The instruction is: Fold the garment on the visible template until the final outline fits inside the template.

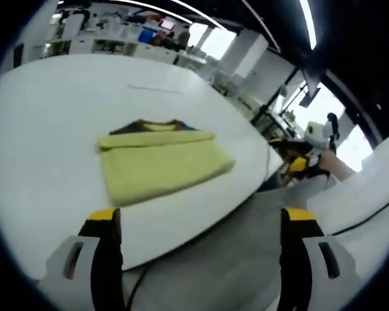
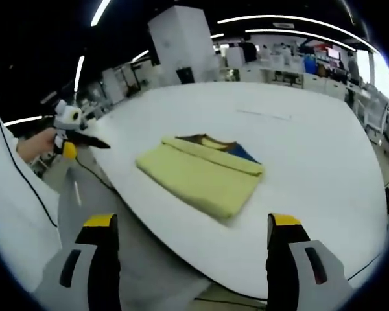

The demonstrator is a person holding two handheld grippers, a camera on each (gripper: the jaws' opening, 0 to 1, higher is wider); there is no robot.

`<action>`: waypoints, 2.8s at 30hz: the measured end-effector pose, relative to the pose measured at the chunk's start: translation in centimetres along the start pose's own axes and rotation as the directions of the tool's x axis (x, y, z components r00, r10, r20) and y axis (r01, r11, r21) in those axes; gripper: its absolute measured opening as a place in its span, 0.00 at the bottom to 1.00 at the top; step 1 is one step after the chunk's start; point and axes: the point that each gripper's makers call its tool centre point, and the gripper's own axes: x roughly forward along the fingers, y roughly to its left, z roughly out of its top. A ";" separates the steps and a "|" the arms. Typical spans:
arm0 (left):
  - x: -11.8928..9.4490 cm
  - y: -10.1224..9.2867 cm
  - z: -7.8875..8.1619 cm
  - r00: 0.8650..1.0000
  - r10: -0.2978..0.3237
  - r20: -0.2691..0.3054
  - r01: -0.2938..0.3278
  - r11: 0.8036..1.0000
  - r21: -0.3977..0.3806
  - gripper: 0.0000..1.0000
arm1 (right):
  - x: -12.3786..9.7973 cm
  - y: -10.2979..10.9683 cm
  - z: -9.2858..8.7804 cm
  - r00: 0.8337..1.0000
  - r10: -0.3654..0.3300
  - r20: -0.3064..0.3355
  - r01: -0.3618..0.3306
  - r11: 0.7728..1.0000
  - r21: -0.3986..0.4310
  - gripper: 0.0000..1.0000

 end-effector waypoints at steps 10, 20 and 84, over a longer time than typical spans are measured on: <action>0.9 1.7 1.0 0.999 0.029 0.025 -0.028 0.999 -0.033 0.86 | 1.8 -1.4 0.4 1.000 -0.020 0.012 0.019 1.000 0.008 0.86; 3.1 3.3 2.3 0.999 0.041 0.027 -0.040 0.998 -0.041 0.79 | 3.9 -3.8 1.3 0.998 -0.064 0.018 0.065 0.997 -0.037 0.79; 10.8 19.5 6.0 0.936 0.352 0.028 -0.353 0.931 0.089 0.27 | 14.9 -15.0 1.0 0.977 -0.209 -0.049 0.202 0.971 -0.126 0.23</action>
